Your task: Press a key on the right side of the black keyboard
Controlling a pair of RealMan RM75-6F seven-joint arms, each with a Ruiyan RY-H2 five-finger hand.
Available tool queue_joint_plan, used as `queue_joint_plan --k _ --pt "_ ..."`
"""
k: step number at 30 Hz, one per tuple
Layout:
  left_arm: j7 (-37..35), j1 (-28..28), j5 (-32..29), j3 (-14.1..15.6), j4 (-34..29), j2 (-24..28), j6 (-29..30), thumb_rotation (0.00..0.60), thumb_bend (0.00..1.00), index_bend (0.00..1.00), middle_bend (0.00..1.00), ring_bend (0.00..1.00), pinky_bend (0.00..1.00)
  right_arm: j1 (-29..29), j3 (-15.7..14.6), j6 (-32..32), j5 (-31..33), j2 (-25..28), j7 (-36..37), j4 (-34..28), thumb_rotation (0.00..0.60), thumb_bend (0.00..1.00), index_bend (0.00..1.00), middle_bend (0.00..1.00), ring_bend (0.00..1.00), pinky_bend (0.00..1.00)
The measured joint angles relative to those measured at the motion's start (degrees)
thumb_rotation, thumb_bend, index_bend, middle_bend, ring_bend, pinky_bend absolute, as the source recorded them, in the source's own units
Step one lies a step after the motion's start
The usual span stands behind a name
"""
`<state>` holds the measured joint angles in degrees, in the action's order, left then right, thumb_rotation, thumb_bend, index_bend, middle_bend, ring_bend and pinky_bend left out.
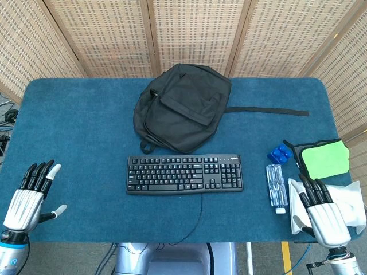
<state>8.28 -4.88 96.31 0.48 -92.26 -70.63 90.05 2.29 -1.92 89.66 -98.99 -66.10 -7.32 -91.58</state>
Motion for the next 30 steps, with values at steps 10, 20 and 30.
queue_joint_plan --k 10,20,30 --pt "0.1 0.0 -0.1 -0.5 -0.2 0.1 0.6 0.6 0.0 0.0 0.0 0.0 0.0 -0.1 -0.2 0.0 0.1 0.1 0.7 0.1 0.6 0.26 0.0 0.0 0.0 0.05" --pt "-1.5 0.1 -0.1 -0.4 -0.9 1.0 0.9 0.6 0.0 0.0 0.0 0.0 0.0 0.1 -0.2 -0.4 -0.3 0.1 0.1 -0.5 0.6 0.26 0.0 0.0 0.0 0.05" --pt "-1.4 0.2 -0.6 -0.6 -1.4 1.4 1.0 0.6 0.0 0.0 0.0 0.0 0.0 0.7 0.1 -2.0 1.3 0.0 0.6 -0.2 0.6 0.26 0.0 0.0 0.0 0.05"
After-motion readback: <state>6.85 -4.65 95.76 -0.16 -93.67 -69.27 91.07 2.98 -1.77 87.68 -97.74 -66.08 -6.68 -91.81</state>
